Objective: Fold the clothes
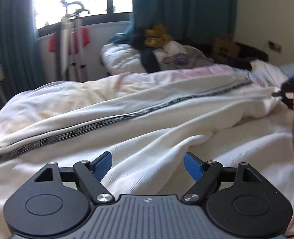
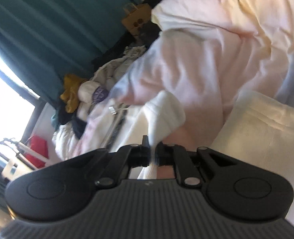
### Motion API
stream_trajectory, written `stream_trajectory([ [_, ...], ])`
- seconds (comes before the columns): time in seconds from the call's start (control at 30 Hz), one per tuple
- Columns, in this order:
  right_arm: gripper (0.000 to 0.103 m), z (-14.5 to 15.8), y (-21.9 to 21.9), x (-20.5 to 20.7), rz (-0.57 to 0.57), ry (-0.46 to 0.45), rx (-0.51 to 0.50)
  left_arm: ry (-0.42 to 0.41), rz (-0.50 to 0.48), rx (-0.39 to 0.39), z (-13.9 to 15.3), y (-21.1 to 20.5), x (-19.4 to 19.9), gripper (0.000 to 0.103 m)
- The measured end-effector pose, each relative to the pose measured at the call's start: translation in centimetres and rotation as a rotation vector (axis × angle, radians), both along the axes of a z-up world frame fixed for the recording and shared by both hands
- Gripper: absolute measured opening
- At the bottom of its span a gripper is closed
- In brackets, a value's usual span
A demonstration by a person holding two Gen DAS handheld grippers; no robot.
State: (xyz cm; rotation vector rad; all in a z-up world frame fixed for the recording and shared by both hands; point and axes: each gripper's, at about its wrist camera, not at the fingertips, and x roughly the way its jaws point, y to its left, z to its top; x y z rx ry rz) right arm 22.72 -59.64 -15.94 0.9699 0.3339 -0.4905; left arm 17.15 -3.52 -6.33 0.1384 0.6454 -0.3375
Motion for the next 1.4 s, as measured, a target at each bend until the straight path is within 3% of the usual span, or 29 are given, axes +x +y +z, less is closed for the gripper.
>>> stream_trajectory([
  [0.33, 0.013, 2.8, 7.3, -10.1, 0.057, 0.042, -0.031, 0.062, 0.209, -0.073, 4.3, 8.5, -6.4, 0.082],
  [0.5, 0.015, 3.1, 7.6, -15.2, -0.013, 0.087, -0.065, 0.063, 0.262, -0.103, 7.0, 12.3, -9.4, 0.083],
  [0.53, 0.018, 2.8, 7.4, -16.1, -0.038, 0.095, -0.063, 0.06, 0.272, -0.107, 7.3, 13.1, -10.1, 0.083],
  [0.6, 0.034, 2.2, 7.0, -18.0, -0.091, 0.117, -0.046, 0.049, 0.302, -0.121, 7.8, 14.5, -11.5, 0.084],
  [0.7, 0.047, 1.0, 6.3, -19.7, -0.145, 0.145, 0.007, 0.039, 0.363, -0.171, 7.7, 17.0, -13.8, 0.087],
  [0.8, 0.063, 0.1, 6.2, -20.9, -0.21, 0.161, 0.068, 0.079, 0.424, -0.203, 7.1, 18.7, -15.2, 0.087],
  [0.9, 0.077, -0.1, 6.3, -21.8, -0.278, 0.159, 0.072, 0.068, 0.464, -0.27, 7.3, 20.2, -15.7, 0.088],
  [0.97, 0.078, -0.2, 6.3, -22.6, -0.348, 0.166, 0.069, 0.078, 0.483, -0.298, 7.2, 20.7, -15.4, 0.088],
  [1.07, 0.078, -1.2, 5.6, -25.7, -0.504, 0.045, 0.143, 0.096, 0.512, -0.324, 6.9, 21.1, -14.9, 0.088],
  [1.17, 0.08, -3.3, 4.8, -27.9, -0.626, -0.022, 0.267, 0.12, 0.574, -0.338, 6.4, 21.6, -14.7, 0.089],
  [1.27, 0.08, -5.6, 3.7, -27.4, -0.591, -0.043, 0.383, 0.134, 0.612, -0.306, 5.9, 21.5, -14.6, 0.089],
  [1.4, 0.078, -6.7, 2.7, -25.6, -0.525, -0.095, 0.379, 0.141, 0.641, -0.312, 5.4, 21.8, -14.1, 0.09],
])
